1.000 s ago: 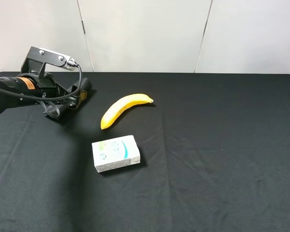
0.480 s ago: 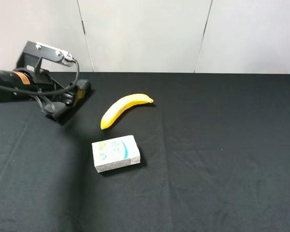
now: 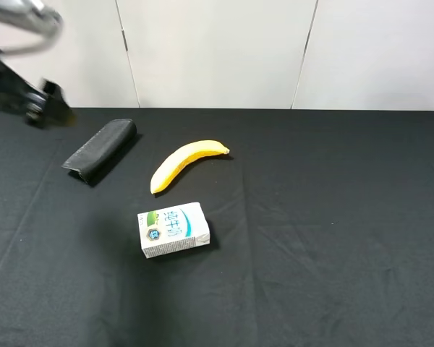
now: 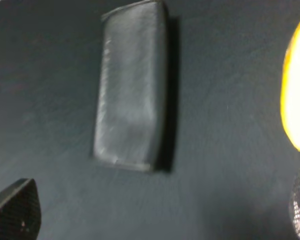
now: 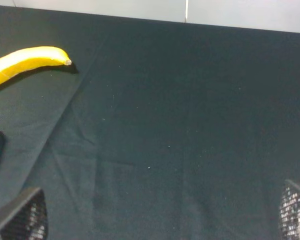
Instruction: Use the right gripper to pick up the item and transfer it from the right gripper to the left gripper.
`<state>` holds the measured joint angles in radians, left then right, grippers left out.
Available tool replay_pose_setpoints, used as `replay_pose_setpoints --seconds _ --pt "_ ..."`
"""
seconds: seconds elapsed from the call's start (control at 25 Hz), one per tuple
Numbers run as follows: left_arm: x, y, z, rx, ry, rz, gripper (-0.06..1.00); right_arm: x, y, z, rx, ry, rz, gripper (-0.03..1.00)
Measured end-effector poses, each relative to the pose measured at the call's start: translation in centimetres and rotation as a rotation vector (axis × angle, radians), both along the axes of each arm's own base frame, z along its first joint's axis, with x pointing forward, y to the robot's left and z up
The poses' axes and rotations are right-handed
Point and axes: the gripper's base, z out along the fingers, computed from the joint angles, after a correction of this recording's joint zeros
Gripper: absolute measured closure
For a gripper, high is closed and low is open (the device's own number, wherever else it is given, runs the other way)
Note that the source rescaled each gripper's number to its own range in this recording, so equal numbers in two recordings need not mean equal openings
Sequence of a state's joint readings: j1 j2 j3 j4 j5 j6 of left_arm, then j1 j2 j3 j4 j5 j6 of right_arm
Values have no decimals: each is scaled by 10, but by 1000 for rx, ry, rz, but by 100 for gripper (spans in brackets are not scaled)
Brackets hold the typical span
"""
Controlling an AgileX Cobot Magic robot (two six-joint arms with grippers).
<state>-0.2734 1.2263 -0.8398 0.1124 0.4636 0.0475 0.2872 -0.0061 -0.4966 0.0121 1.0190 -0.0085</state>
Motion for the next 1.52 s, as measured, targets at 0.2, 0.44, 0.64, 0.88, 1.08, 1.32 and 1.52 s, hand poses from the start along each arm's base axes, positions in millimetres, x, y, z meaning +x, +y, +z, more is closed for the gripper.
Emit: replay_pose_setpoints --seconds 0.2,0.44,0.64,0.88,1.08,1.32,1.52 --pt "-46 14 50 -3 22 36 -5 0 0 0 0 0 0 -3" --pt "-126 32 57 -99 0 63 -5 0 0 0 0 0 0 -3" --pt "-186 47 32 -153 -115 48 -5 0 0 0 0 0 0 -3" --pt "-236 59 22 -206 -209 29 -5 0 0 0 0 0 0 -3" --pt "-252 63 10 -198 -239 11 -5 0 0 0 0 1 0 -3" --pt "-249 62 -11 -200 -237 0 -3 0 0 0 0 1 0 -3" --pt "-248 61 -12 -203 -242 -1 -3 0 0 0 1 1 1 -3"
